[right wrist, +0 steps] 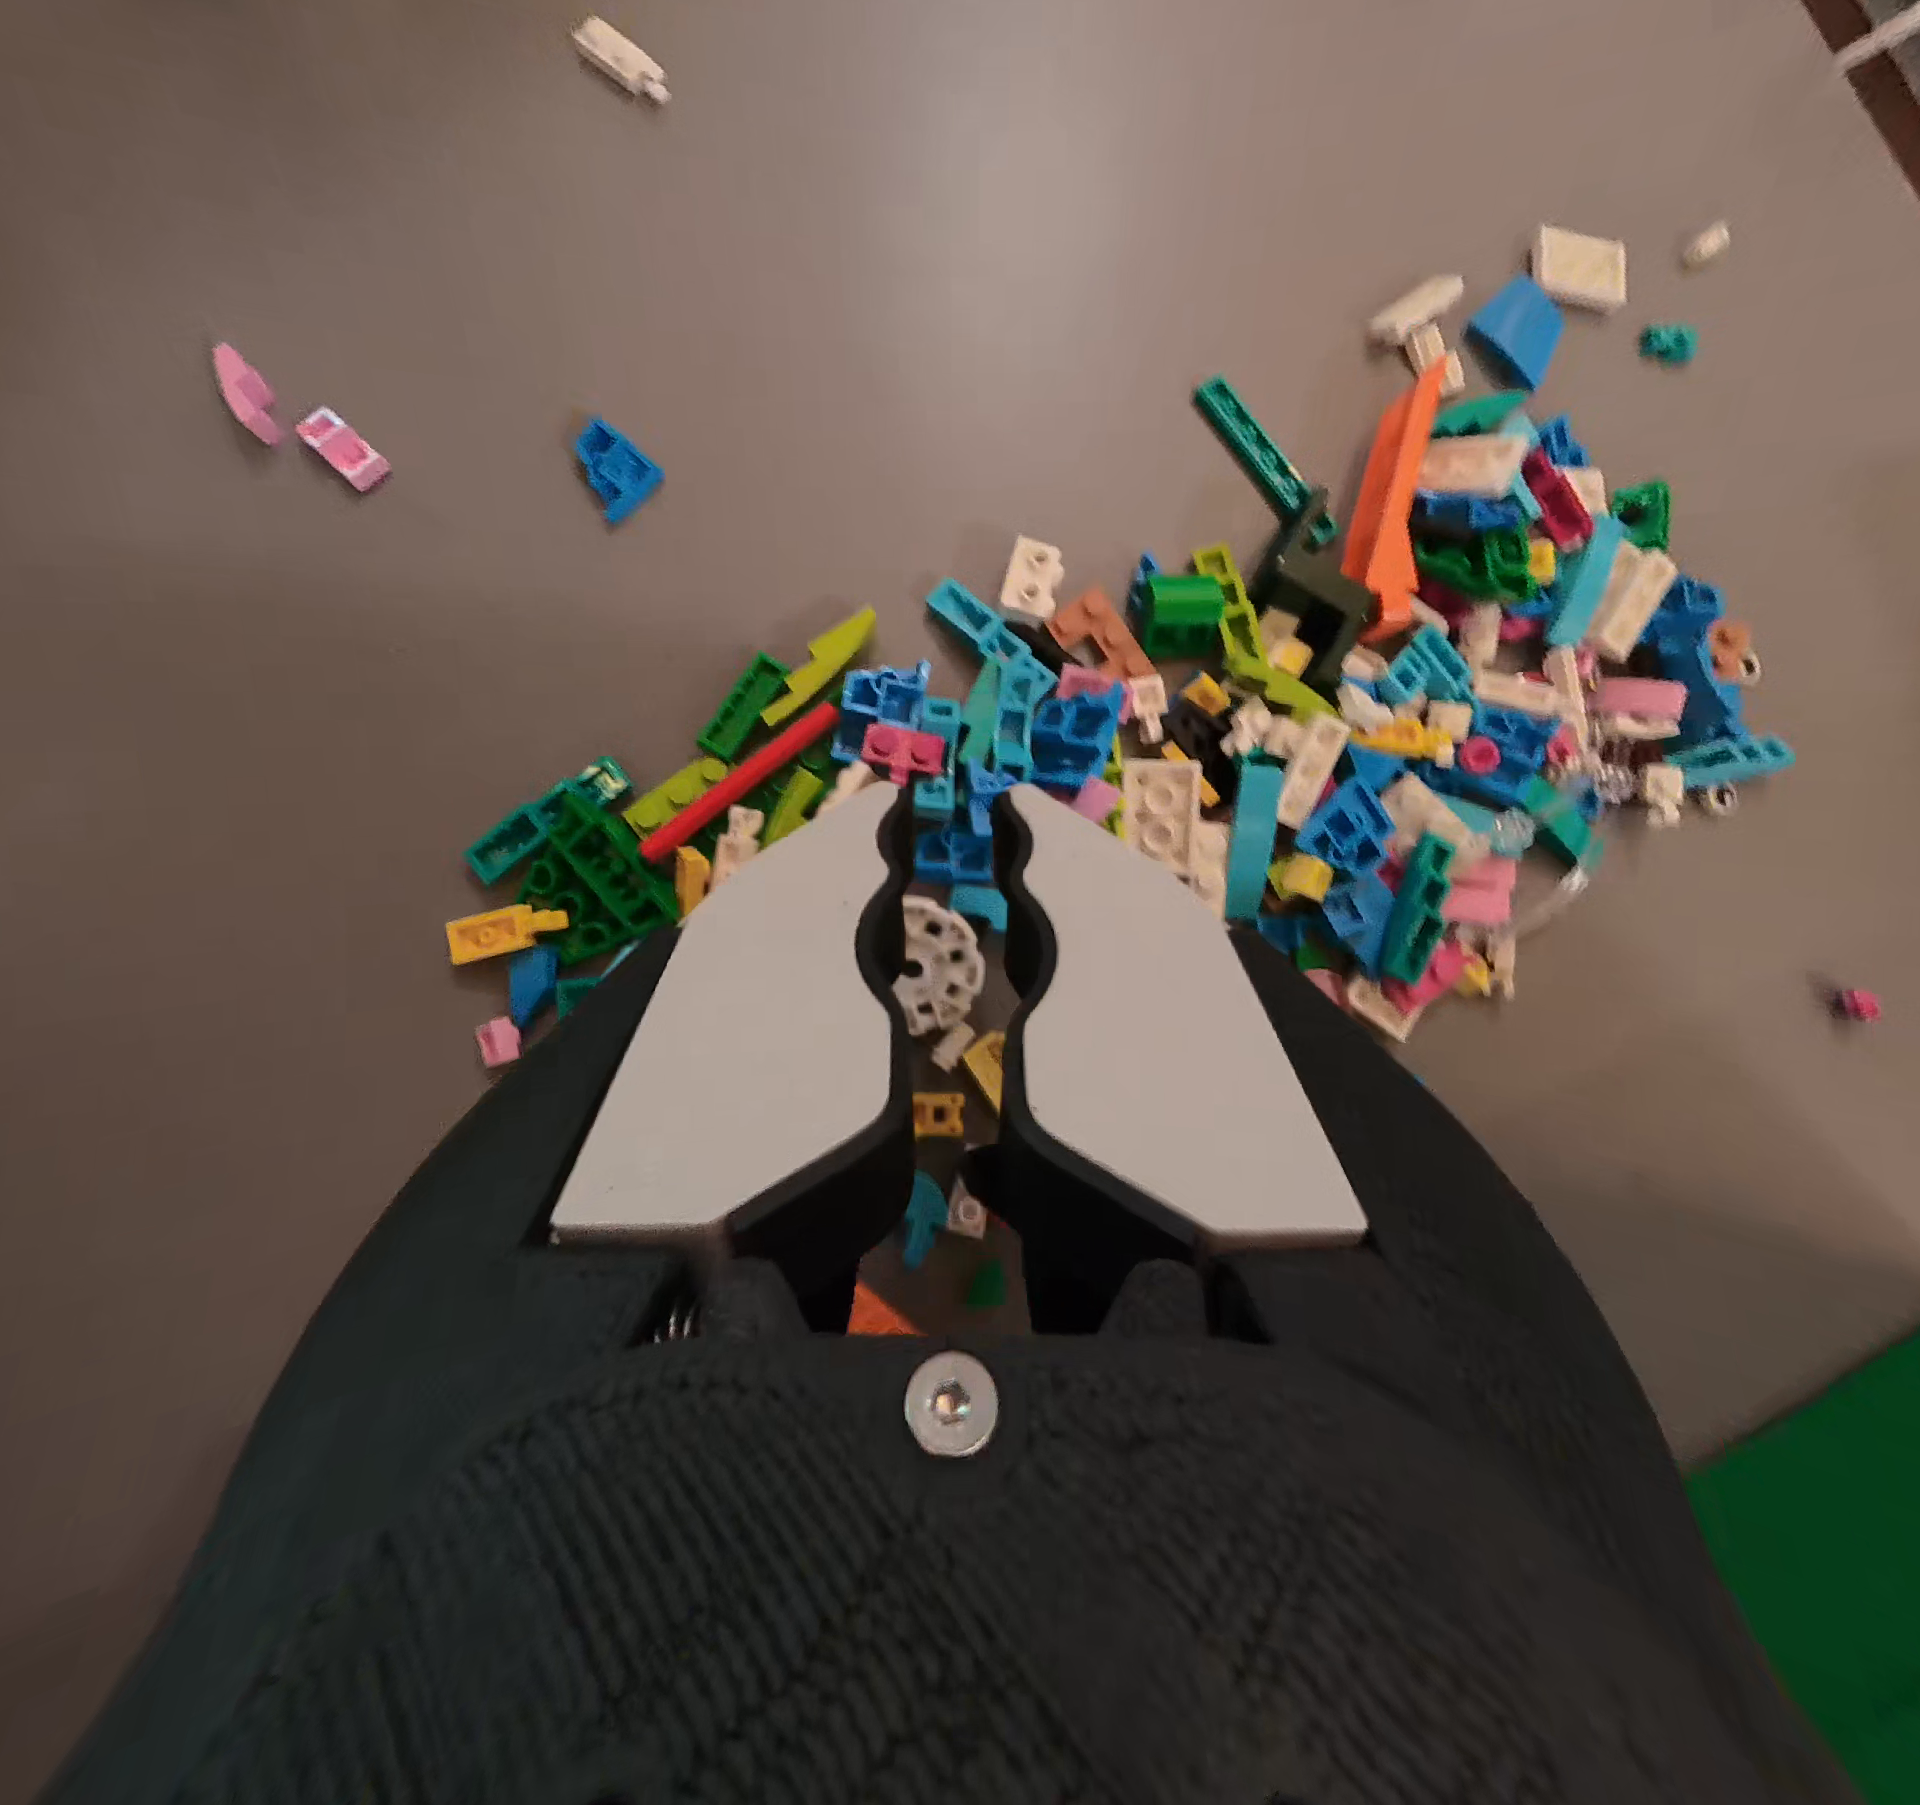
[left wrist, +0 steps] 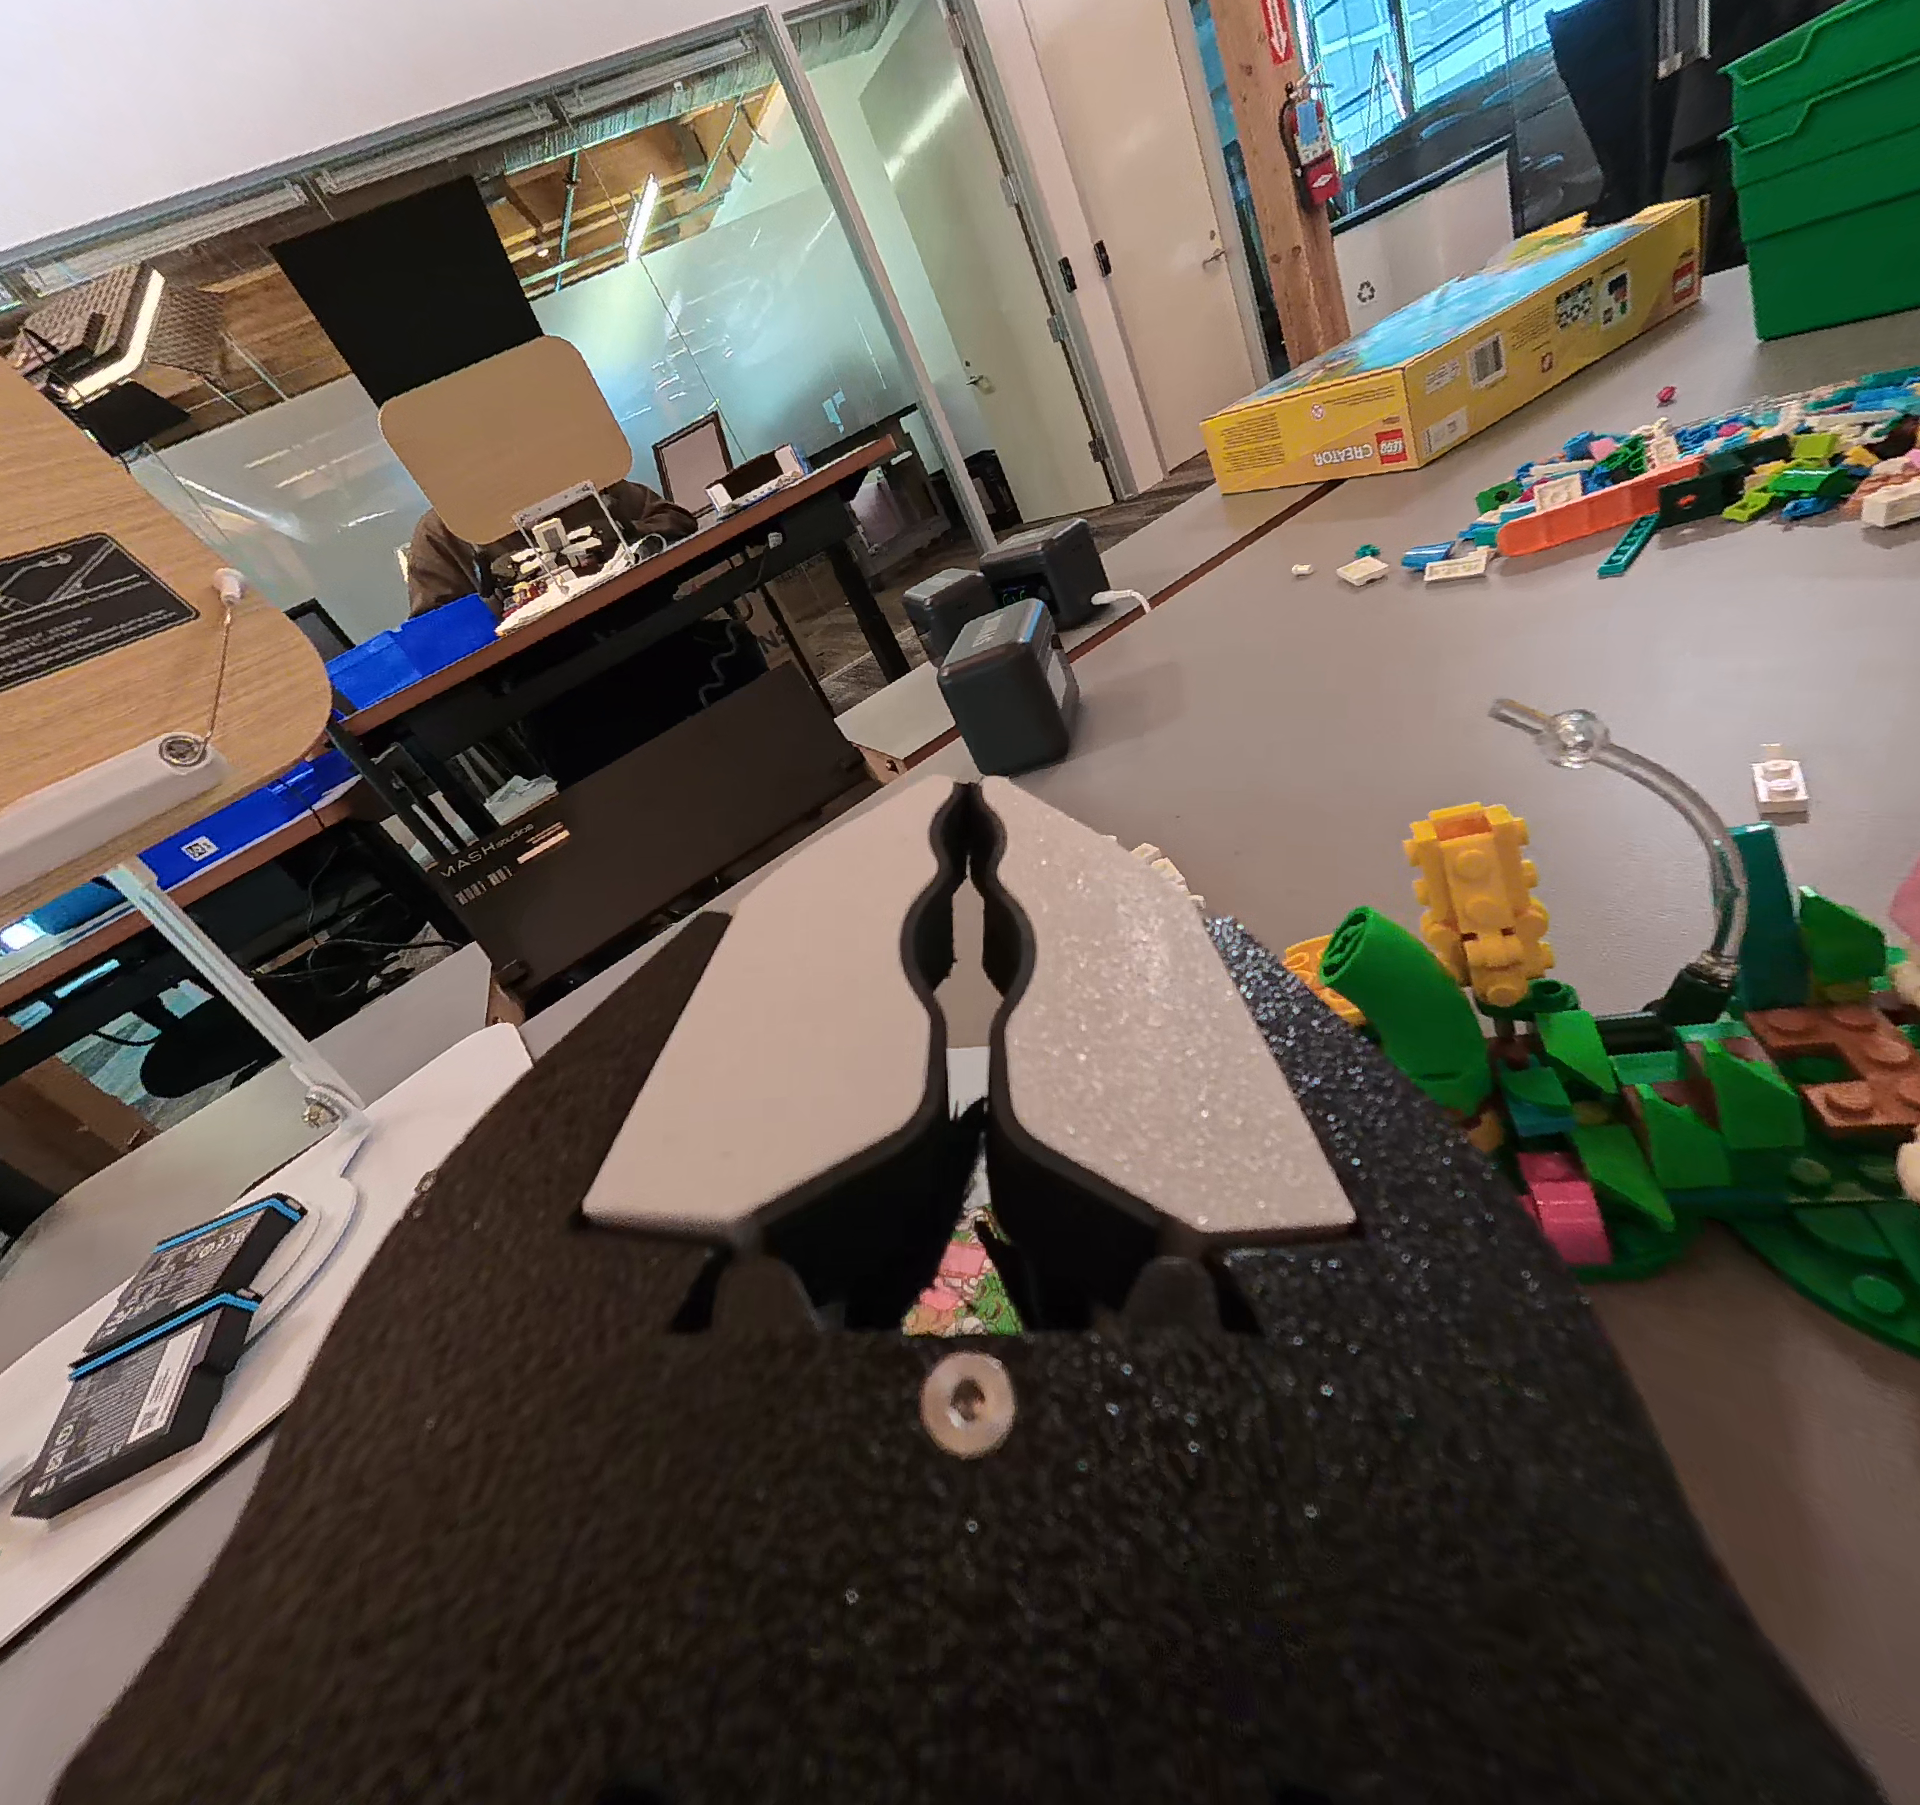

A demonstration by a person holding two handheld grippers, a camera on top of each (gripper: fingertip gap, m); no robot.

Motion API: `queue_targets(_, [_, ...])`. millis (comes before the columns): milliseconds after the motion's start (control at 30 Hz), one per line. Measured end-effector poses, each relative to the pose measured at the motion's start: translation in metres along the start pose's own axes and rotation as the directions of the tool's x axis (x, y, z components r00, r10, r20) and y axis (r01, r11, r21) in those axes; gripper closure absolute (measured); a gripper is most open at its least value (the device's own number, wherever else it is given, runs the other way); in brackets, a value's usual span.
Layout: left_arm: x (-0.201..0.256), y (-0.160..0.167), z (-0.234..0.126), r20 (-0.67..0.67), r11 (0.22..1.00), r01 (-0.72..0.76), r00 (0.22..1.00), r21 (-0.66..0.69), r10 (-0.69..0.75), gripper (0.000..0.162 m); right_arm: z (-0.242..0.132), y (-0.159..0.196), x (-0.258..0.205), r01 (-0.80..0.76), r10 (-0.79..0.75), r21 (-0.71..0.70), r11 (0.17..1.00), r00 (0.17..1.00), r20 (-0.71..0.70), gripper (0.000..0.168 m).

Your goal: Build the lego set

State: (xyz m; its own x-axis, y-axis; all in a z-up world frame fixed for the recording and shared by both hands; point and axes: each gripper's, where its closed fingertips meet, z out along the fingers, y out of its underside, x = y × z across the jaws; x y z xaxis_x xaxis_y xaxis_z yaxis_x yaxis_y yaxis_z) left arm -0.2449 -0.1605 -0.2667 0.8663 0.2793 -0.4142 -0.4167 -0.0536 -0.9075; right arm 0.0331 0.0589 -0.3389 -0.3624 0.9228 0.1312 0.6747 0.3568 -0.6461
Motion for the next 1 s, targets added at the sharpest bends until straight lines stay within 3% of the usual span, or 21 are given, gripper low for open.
queue_targets(33, [0.000,0.000,0.000,0.000,1.000,-0.002,1.000,-0.001,0.002,0.162,0.002,-0.003,-0.003,0.021,-0.021,0.005,1.000,1.000,0.008,0.156])
queue_targets(167, [0.001,0.000,0.000,-0.004,1.000,-0.009,1.000,-0.002,0.009,0.162,0.011,0.009,-0.011,0.079,-0.075,-0.079,0.994,0.996,0.052,0.155])
queue_targets(367, [0.002,0.000,0.000,-0.007,1.000,-0.010,1.000,-0.002,0.010,0.162,0.000,0.028,-0.013,0.053,-0.029,-0.197,0.979,0.992,0.126,0.156])
queue_targets(700, [0.003,0.000,-0.001,-0.012,1.000,-0.013,1.000,-0.003,0.013,0.162,0.007,0.000,-0.018,0.139,-0.132,-0.067,0.988,0.986,0.100,0.154])
queue_targets(1000, [0.000,-0.001,-0.002,0.006,1.000,-0.005,1.000,0.004,0.005,0.162,0.002,0.027,-0.015,0.188,-0.181,-0.215,0.958,0.982,0.051,0.157])
